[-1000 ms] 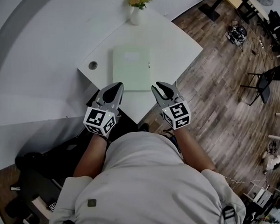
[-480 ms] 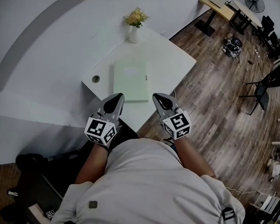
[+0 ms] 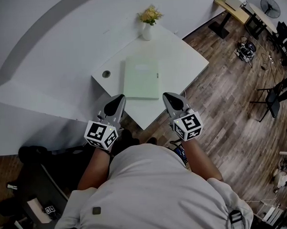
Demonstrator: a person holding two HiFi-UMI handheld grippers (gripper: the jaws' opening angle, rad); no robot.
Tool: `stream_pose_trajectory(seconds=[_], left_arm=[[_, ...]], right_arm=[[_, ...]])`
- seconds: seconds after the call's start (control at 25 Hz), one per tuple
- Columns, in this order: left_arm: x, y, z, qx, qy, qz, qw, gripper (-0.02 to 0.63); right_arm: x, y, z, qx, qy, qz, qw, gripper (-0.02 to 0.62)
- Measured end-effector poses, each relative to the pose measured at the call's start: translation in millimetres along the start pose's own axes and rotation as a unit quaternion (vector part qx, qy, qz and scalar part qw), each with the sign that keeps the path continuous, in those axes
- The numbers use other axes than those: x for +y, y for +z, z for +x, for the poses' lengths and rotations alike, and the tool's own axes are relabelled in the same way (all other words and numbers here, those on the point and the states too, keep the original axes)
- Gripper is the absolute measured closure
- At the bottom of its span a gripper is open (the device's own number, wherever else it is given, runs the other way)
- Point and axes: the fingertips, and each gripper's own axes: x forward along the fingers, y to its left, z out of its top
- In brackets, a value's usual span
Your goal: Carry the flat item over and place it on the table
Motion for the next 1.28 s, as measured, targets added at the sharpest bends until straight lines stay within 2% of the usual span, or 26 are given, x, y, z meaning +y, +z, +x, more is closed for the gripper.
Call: stream_pose_trajectory(seconds=[0.32,0.6,0.96,1.28], left_arm=[[12.6,3.2,-19.1,-0.003,-0.004,0.004,1.0,0.606],[14.5,4.1,-60.9,-0.011,-0.013,0.009,0.9998,0.606],[2.1,6.1,-145.9,-0.02,-0.02,0.016,0.9995,0.606],[-26.4,3.8,-226.5,-0.033,-0.021,0.031,0.9987,0.606]], right_arm=[[17.5,-4.2,2.8,0.005,0.001,0.003,1.0,0.586],[56.2,-3.1,-5.6,0.004,-0.011,-0.007,1.0,0.588],[134.5,4.1,-39.5,-0.013,-0.016,-0.013,1.0,0.586],[211.9,4.7,-88.4,-0.037,-0.02,-0.019,0.999,0.586]])
